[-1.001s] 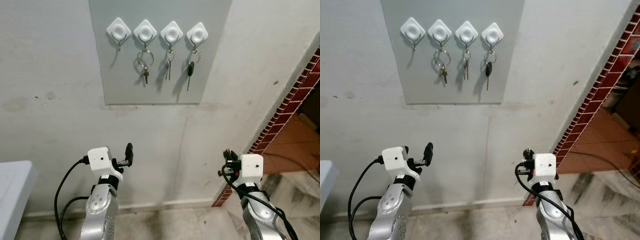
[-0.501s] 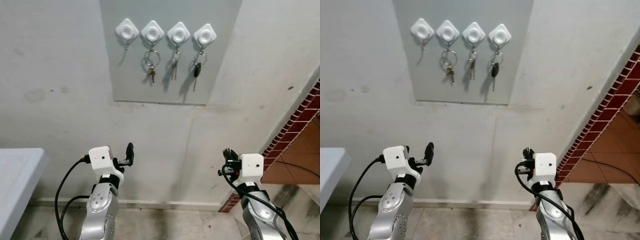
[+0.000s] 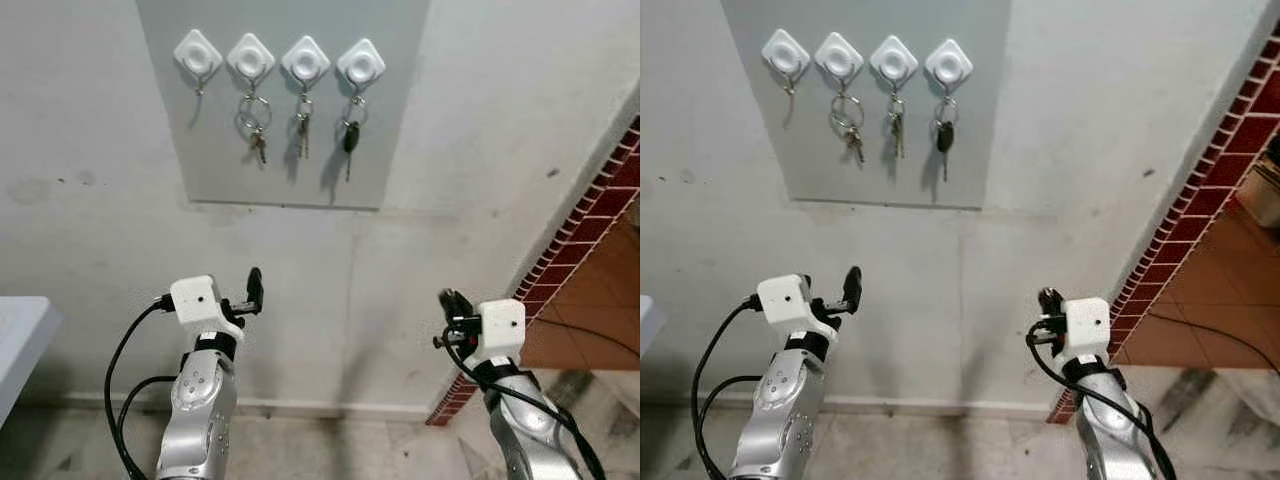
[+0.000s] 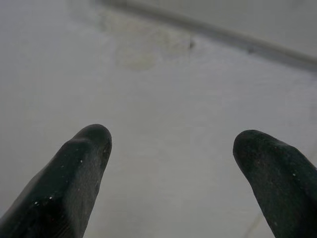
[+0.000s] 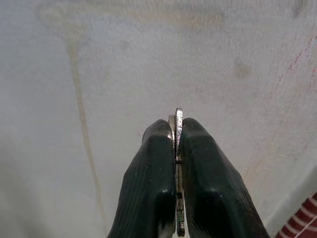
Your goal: Hang keys on a hook
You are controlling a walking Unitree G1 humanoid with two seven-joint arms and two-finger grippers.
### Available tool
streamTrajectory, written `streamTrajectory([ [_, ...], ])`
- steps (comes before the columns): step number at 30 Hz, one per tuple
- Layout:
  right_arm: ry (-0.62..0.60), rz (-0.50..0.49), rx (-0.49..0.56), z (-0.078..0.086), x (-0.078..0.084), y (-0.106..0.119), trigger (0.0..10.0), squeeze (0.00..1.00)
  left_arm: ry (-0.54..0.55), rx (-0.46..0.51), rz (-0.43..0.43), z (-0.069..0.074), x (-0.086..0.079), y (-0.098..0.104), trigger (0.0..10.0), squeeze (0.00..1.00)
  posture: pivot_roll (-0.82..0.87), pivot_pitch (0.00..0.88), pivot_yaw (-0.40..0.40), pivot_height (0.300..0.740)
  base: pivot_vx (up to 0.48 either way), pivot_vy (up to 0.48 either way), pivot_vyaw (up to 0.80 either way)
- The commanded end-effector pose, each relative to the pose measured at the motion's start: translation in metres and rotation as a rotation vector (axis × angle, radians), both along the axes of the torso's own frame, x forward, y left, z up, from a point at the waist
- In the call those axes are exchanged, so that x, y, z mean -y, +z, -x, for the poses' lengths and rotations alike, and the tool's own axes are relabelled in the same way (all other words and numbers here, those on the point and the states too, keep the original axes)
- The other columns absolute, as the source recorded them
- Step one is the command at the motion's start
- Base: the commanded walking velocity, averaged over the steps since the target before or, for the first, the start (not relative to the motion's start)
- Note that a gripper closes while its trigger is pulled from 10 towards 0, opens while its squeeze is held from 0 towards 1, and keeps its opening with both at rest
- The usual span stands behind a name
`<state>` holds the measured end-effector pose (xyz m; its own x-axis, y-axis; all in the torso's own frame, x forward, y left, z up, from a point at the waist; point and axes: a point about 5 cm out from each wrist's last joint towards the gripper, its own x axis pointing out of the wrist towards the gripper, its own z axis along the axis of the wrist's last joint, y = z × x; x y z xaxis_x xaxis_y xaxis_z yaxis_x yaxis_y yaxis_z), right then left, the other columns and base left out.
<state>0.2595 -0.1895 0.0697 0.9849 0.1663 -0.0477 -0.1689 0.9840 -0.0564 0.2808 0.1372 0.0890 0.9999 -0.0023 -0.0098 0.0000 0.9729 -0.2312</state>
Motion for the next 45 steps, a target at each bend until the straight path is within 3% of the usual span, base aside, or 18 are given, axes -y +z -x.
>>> streamTrajectory([
  [1, 0.017, -0.017, 0.029, -0.006, -0.002, 0.009, 10.0, 0.0, 0.011, 0.015, 0.021, -0.003, 0.003, 0.006, 10.0, 0.0, -0.03, 0.029, -0.057, 0.74, 0.0, 0.0, 0.0],
  [6, 0.048, -0.002, 0.064, -0.015, -0.001, 0.021, 10.0, 0.0, -0.001, 0.025, 0.048, -0.006, 0.006, 0.012, 10.0, 0.0, -0.03, 0.016, -0.059, 0.74, 0.0, 0.0, 0.0],
  [20, 0.082, -0.001, 0.084, -0.02, -0.003, 0.028, 10.0, 0.0, -0.012, 0.037, 0.02, -0.009, 0.006, 0.017, 10.0, 0.0, -0.03, 0.018, -0.056, 0.74, 0.0, 0.053, 0.0],
  [31, 0.231, 0.076, 0.162, -0.038, -0.009, 0.054, 10.0, 0.0, -0.196, 0.146, -0.184, -0.018, 0.011, 0.039, 10.0, 0.0, -0.02, 0.033, -0.057, 0.74, 0.0, 0.0, 0.0],
  [34, 0.283, 0.079, 0.188, -0.043, -0.016, 0.062, 10.0, 0.0, -0.223, 0.142, -0.18, -0.016, 0.011, 0.037, 10.0, 0.0, -0.02, 0.033, -0.053, 0.74, 0.0, 0.0, 0.0],
  [39, 0.393, 0.067, 0.233, -0.049, -0.041, 0.072, 10.0, 0.0, -0.233, 0.134, -0.179, -0.005, 0.008, 0.031, 10.0, 0.0, -0.01, 0.034, -0.059, 0.74, 0.0, 0.0, 0.0],
  [45, 0.477, 0.04, 0.278, -0.053, -0.063, 0.083, 10.0, 0.0, -0.205, 0.151, -0.169, -0.007, 0.005, 0.037, 10.0, 0.0, 0.0, 0.034, -0.066, 0.74, 0.0, 0.0, 0.0],
])
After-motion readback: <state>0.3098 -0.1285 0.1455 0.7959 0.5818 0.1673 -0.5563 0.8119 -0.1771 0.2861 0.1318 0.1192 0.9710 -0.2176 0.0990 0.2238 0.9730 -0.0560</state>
